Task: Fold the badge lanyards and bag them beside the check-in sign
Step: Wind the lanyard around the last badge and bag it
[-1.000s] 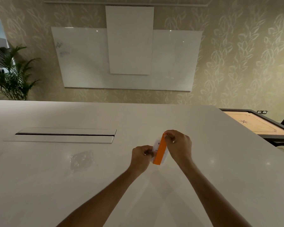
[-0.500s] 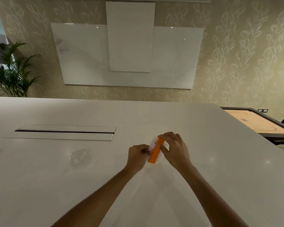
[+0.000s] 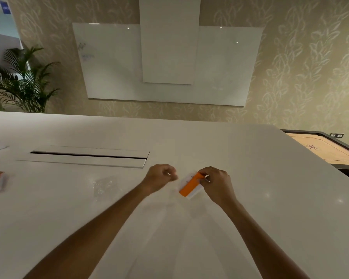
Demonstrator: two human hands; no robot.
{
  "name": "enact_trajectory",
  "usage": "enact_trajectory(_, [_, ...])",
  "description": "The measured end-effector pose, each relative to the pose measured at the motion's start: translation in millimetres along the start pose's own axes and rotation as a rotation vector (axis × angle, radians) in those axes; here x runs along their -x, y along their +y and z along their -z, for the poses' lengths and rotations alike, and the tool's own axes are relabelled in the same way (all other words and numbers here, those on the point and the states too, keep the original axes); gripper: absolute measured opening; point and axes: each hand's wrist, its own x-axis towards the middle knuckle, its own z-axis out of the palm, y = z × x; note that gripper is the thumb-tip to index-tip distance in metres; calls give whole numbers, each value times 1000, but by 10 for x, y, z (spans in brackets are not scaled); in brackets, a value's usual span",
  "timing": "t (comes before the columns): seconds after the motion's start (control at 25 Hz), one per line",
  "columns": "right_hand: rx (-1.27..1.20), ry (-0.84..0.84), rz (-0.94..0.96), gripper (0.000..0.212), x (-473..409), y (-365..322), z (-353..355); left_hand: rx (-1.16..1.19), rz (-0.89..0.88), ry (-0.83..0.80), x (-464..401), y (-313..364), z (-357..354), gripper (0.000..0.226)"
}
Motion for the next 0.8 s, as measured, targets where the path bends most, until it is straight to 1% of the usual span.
enact_trajectory(0.04, [0, -3, -4, 16, -2, 3, -8, -41, 61, 48, -57, -47, 134, 21])
enact_trajectory(0.12, [-2, -6, -9, 15, -11, 7, -22, -269, 190, 114, -156, -196, 417, 35])
enact_trajectory(0.2, [-3, -4, -7, 15, -24, 6, -46, -478, 326, 113, -180, -368, 694, 38])
enact_trajectory(0.28, [-1, 3, -10, 15, -35, 5, -70, -595, 396, 61, -146, -530, 929, 47])
enact_trajectory(0.32, [1, 9, -11, 15, -39, 6, -79, -665, 384, 23, -113, -594, 1036, 53])
enact_trajectory(0.4, [-3, 22, -9, 16, -50, 16, -96, -837, 280, -106, -36, -699, 1237, 64])
enact_trajectory(0.48, [-19, 25, -11, 15, -53, 28, -114, -1031, 146, -330, 41, -787, 1411, 75])
enact_trajectory(0.56, [-22, 19, -15, 16, -51, 35, -139, -1205, 94, -512, 113, -859, 1564, 82])
enact_trajectory(0.68, [-20, 25, -11, 17, -50, 31, -177, -1422, 75, -621, 190, -924, 1701, 88])
enact_trajectory(0.8, [-24, 24, -2, 16, -44, 14, -213, -1545, -15, -634, 245, -952, 1715, 103])
